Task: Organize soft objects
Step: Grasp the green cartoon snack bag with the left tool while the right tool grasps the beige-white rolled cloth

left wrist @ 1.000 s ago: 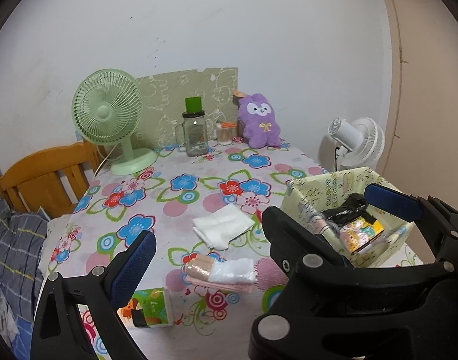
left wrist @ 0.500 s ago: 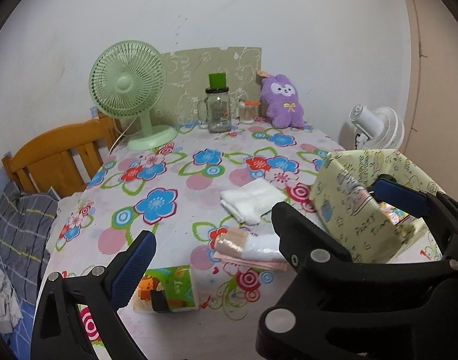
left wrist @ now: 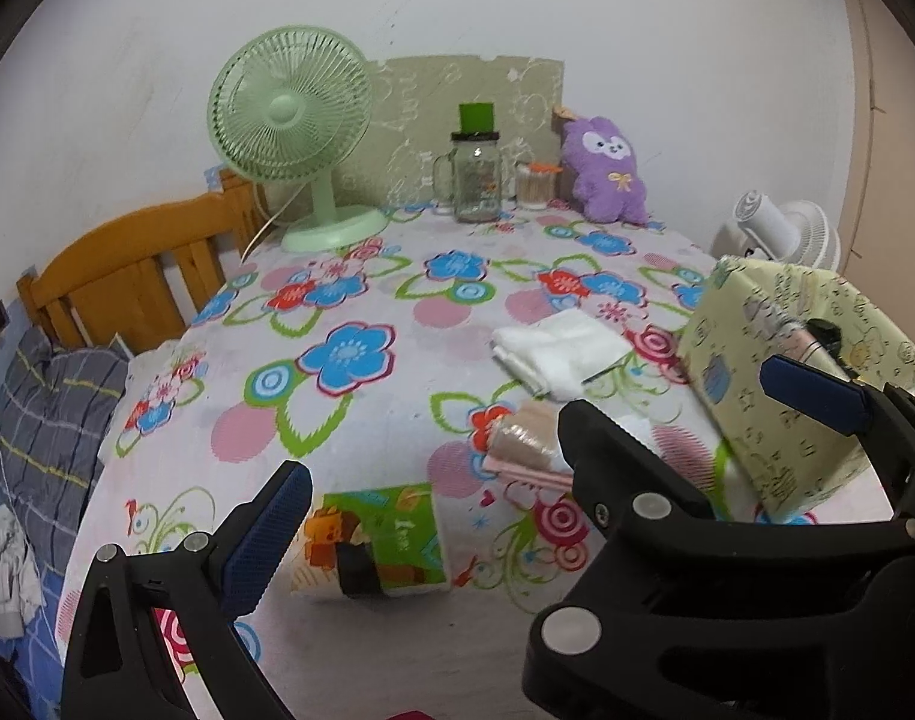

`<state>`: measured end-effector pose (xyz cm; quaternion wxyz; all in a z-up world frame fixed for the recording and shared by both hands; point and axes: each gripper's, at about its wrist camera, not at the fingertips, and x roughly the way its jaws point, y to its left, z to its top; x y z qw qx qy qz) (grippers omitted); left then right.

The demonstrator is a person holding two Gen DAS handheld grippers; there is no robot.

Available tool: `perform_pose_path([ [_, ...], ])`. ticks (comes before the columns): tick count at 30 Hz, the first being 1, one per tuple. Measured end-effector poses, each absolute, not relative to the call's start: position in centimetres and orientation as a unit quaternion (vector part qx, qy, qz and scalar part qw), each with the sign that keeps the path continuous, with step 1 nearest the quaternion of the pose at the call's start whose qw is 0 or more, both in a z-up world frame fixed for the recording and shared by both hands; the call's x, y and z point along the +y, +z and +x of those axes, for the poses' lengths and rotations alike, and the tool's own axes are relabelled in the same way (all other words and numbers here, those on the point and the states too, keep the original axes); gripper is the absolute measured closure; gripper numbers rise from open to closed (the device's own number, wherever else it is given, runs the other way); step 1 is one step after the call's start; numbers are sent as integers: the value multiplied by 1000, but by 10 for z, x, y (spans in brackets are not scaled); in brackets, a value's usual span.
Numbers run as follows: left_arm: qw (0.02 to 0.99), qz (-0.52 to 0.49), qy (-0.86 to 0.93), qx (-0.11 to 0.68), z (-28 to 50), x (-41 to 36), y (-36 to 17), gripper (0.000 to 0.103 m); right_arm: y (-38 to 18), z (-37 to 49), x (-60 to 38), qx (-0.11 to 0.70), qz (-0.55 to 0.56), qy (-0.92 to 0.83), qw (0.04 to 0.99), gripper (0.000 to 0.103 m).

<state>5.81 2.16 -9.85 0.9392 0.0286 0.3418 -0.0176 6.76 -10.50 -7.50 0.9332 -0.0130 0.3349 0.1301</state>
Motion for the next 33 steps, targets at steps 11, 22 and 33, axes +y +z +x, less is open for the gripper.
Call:
perform_pose_path([
  [11,927,19,19,373,73,39,-126,2,-104,86,-87,366,-22,142,919,0],
  [22,915,-4,27,403,89,51,-143,2,-119,101,-79,378,-30,142,914,0],
  [33,906,-12,23,422,99,52,-152,24,-131,114,-78,405,-27,140,903,16],
])
